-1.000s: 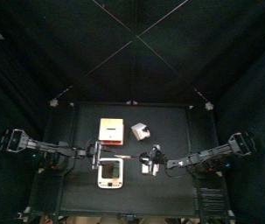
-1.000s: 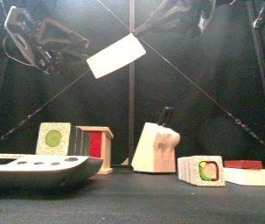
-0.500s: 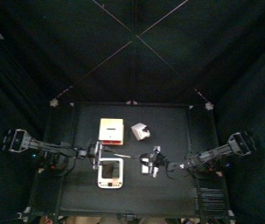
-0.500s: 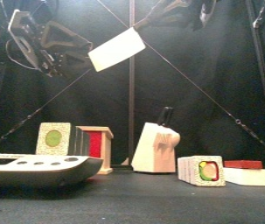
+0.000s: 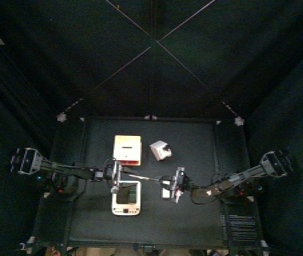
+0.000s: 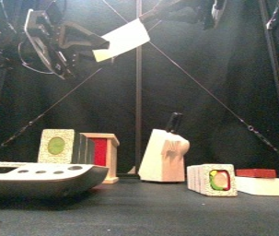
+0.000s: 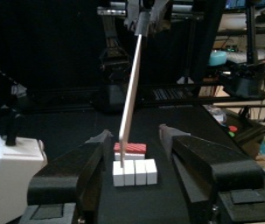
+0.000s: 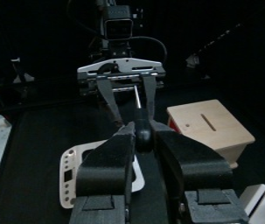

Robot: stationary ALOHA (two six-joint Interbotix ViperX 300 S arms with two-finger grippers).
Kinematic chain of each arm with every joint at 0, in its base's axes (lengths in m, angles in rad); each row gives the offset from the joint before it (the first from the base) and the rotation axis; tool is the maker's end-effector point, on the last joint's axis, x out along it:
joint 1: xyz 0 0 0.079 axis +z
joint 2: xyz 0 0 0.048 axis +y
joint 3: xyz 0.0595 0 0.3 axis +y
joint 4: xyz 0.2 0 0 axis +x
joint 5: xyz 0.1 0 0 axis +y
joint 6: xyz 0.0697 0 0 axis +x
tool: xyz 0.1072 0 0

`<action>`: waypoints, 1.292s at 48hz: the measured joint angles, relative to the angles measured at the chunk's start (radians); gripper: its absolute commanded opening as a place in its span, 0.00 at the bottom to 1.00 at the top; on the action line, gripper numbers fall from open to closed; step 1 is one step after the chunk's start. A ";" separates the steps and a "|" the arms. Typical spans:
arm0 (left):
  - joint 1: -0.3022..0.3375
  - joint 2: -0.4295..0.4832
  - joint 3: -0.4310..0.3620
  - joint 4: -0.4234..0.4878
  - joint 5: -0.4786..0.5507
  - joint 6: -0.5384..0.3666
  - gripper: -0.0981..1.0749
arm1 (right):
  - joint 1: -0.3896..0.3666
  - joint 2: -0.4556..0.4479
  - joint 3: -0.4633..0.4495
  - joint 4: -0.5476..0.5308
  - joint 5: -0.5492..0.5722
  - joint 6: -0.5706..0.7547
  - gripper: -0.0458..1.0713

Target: Grab cleaver with other hand

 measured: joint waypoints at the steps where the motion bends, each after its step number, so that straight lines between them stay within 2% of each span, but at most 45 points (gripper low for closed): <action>1: 0.000 0.000 0.003 0.000 -0.005 -0.002 0.70 | 0.000 -0.003 0.003 -0.002 0.000 0.003 0.54; 17: 0.002 -0.005 0.015 0.002 -0.025 -0.002 0.62 | -0.006 -0.015 0.011 -0.002 0.000 0.006 0.53; 30: 0.005 -0.008 0.017 0.046 -0.043 0.000 0.51 | -0.008 -0.015 0.012 0.006 0.000 0.008 0.54; 48: 0.003 -0.008 0.028 0.055 -0.054 0.000 0.36 | -0.008 -0.015 0.021 0.044 -0.003 0.008 0.56; 55: 0.002 -0.008 0.037 0.055 -0.057 0.000 0.32 | -0.011 -0.015 0.025 0.080 -0.003 0.008 0.64; 62: 0.003 -0.009 0.051 0.055 -0.057 0.000 0.32 | -0.012 -0.018 0.026 0.120 -0.005 0.008 0.80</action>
